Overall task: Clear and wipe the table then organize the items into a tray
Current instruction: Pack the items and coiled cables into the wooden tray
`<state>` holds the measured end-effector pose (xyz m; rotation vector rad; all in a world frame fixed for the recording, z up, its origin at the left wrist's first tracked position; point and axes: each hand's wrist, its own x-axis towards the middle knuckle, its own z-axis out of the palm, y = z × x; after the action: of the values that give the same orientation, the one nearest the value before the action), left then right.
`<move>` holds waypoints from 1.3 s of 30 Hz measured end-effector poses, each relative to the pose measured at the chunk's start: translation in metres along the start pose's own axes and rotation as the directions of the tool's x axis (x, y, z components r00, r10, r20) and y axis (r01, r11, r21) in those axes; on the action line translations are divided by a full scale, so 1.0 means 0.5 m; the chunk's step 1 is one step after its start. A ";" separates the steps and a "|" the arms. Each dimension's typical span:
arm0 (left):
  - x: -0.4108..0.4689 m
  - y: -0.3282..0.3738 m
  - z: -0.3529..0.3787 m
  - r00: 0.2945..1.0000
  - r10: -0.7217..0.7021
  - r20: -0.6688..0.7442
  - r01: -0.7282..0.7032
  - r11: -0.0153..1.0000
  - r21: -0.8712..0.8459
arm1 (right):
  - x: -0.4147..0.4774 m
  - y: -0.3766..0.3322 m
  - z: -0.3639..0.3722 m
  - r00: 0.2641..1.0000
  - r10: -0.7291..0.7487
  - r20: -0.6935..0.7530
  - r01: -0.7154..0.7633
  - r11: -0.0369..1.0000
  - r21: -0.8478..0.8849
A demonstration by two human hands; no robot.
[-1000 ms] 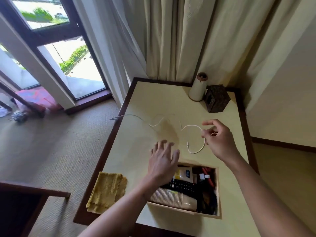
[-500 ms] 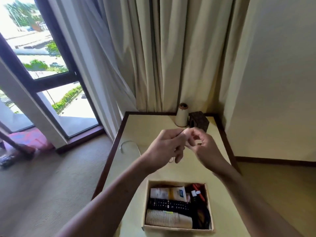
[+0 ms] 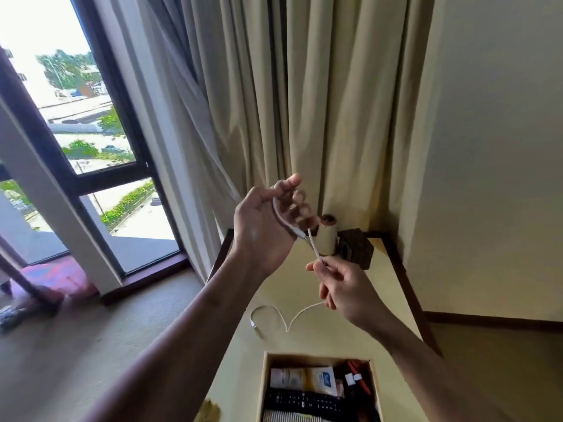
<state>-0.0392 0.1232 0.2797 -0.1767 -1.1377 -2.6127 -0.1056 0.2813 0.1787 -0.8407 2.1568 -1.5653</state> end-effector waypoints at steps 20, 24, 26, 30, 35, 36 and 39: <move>-0.065 -0.054 -0.044 0.830 -0.495 0.256 0.344 0.817 0.463 | -0.011 -0.066 -0.120 0.665 -0.711 -0.229 0.572 0.682 -0.455; -0.076 -0.074 -0.016 0.879 -0.336 0.339 0.316 0.942 0.116 | -0.010 -0.055 -0.076 0.869 -0.353 -0.347 0.343 0.935 -0.091; -0.074 -0.077 0.011 0.908 -0.245 0.339 0.253 0.967 0.021 | -0.014 -0.037 -0.044 0.948 -0.229 -0.220 0.221 0.973 -0.062; -0.048 -0.054 0.037 0.973 -0.067 0.219 0.040 0.991 0.125 | -0.033 -0.006 -0.004 0.989 -0.146 0.032 0.148 0.988 -0.038; -0.005 -0.030 0.024 0.961 0.198 0.194 -0.267 0.479 0.836 | -0.054 -0.013 0.000 0.955 -0.176 0.238 0.223 0.957 -0.184; 0.000 -0.033 0.015 0.963 0.140 0.233 -0.263 0.278 0.924 | -0.057 -0.024 -0.007 0.951 -0.217 0.220 0.261 0.944 -0.201; -0.001 -0.038 -0.021 0.957 -0.163 0.239 -0.245 -0.015 0.969 | -0.059 -0.052 -0.048 0.908 -0.409 0.092 0.418 0.867 -0.271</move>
<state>-0.0447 0.1282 0.2592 -0.2406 -2.7421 -0.9647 -0.0906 0.3124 0.2095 -1.4989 2.3219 -1.4172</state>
